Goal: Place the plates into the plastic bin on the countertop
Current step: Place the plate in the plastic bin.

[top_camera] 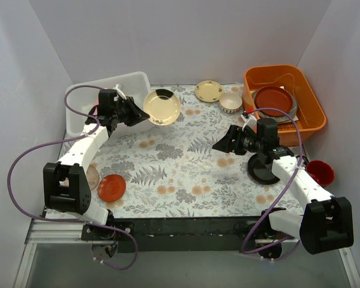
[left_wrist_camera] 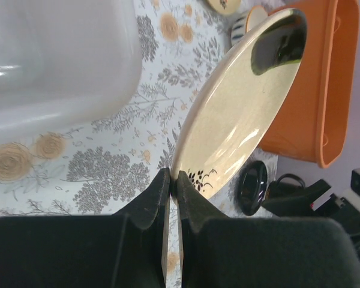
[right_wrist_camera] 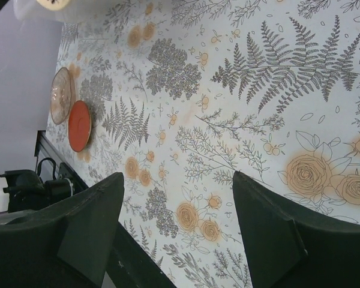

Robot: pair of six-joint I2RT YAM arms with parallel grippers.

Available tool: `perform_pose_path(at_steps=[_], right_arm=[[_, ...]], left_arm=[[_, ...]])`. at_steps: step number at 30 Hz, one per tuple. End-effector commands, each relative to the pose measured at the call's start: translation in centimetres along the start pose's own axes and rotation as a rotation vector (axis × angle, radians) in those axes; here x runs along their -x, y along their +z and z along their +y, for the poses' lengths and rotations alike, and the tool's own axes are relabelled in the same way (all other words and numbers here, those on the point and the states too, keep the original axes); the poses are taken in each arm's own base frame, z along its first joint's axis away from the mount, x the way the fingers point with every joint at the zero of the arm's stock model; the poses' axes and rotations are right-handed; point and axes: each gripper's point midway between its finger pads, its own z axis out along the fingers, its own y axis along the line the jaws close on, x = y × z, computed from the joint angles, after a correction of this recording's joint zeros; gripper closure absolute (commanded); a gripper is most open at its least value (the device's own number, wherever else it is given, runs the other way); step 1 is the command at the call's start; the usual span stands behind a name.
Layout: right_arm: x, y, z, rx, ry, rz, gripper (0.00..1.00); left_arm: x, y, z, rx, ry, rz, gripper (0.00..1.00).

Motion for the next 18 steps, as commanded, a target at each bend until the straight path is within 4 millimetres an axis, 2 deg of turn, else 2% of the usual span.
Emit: perform_pose_path(at_steps=[1,6,7,8,10,18], right_arm=[[0.7,-0.2,0.5,0.025,-0.032,-0.025,0.18],[0.6,-0.2,0.6,0.028,-0.037,-0.018,0.13],[0.6,-0.2,0.6,0.028,-0.038,-0.018,0.13],[0.6,-0.2,0.6,0.028,-0.040,-0.018,0.12],[0.6,-0.2,0.6,0.029,-0.040,-0.016,0.11],[0.4,0.0,0.4,0.030,-0.042,-0.009,0.05]], left_arm=[[5.4,-3.5,-2.7,-0.096,0.017,-0.118,1.00],[8.4,-4.1,-0.6,-0.082,-0.023,-0.155,1.00],[8.3,-4.0,-0.7,-0.090,-0.023,-0.143,1.00],[9.8,-4.7,0.9,-0.067,-0.048,-0.177,1.00],[10.4,-4.9,1.6,-0.064,-0.054,-0.187,1.00],[13.8,-7.1,6.7,-0.007,-0.119,-0.253,1.00]])
